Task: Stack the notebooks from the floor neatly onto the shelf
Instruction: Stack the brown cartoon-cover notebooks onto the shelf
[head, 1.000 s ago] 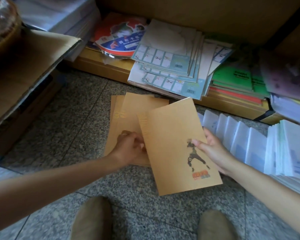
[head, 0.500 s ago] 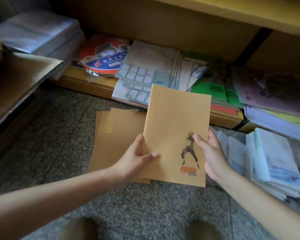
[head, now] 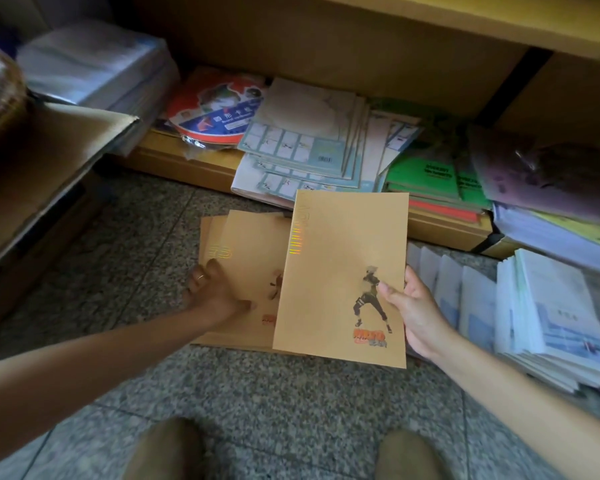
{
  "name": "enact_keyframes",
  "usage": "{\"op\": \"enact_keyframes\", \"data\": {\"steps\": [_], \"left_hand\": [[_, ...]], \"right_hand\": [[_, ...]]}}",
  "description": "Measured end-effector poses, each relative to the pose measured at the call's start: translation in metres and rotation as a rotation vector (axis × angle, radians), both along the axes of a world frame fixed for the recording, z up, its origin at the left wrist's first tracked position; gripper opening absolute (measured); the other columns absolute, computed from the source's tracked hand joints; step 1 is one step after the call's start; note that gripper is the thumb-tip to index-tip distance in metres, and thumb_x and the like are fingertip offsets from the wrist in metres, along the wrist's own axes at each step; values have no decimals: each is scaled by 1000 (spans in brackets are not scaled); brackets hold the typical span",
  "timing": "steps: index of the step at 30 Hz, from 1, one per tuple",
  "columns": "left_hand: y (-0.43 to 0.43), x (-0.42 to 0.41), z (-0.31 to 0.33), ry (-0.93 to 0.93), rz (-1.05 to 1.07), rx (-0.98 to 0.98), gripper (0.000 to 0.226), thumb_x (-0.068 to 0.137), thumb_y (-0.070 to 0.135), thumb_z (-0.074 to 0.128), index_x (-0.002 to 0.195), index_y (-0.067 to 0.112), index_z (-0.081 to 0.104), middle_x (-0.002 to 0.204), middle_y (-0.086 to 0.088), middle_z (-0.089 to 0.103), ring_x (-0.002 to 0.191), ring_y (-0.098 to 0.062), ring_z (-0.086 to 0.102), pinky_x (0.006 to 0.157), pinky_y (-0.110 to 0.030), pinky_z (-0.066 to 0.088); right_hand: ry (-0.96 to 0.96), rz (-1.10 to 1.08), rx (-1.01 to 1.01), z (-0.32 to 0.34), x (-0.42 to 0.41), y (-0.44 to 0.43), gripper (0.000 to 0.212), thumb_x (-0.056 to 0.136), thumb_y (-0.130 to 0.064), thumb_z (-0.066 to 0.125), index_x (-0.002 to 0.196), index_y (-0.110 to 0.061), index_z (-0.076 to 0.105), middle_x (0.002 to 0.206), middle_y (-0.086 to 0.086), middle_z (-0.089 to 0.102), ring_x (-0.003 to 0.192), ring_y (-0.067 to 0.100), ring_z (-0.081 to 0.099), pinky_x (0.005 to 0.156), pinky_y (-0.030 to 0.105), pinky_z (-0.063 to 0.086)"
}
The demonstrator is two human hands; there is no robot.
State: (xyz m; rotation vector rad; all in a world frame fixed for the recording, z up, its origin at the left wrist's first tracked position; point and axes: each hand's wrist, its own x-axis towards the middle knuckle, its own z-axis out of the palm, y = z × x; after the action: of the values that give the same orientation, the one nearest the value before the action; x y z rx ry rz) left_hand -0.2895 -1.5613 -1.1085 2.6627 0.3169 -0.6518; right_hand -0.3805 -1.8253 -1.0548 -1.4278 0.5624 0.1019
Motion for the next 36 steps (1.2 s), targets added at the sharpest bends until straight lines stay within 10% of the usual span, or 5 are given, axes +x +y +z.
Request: {"op": "enact_keyframes", "data": {"steps": [15,20,25,32,36], "left_hand": [[-16,24,5,153,228,62,146,50,56,84,144,-5,-8,152,-26,-12,142,-38,-7,114,-50,3],[-12,32,8,101,154,40,119,53,48,86,140,1,19,145,-20,15,136,-37,14,110,-47,19],[-3,18,12,-109,148,-484,56,79,7,71,123,1,37,119,-18,53,109,-32,52,79,-31,42],[7,-12,44,-90,47,-977,53,95,-2,43,138,25,26,123,1,52,97,-10,60,72,-28,54],[-1,-25,62,-157,-112,-1064,71,94,-9,39,136,47,25,152,5,30,137,-19,34,110,-47,33]], "right_hand": [[24,-57,-73,-12,-10,-13,34,94,1,48,124,-16,49,119,2,64,114,21,58,99,43,45],[19,-49,-71,-10,-12,-16,32,94,1,48,117,-22,50,118,-2,64,111,15,58,96,37,46],[28,-66,-60,-10,-14,-17,32,95,0,48,118,-22,51,118,-2,64,111,16,58,97,39,46],[48,-61,44,-4,-17,-16,36,95,-3,47,126,-20,48,122,0,63,114,18,57,95,37,45],[41,-45,80,-1,-18,-9,42,94,-7,51,132,-23,45,124,-3,62,114,13,56,91,32,45]]}}
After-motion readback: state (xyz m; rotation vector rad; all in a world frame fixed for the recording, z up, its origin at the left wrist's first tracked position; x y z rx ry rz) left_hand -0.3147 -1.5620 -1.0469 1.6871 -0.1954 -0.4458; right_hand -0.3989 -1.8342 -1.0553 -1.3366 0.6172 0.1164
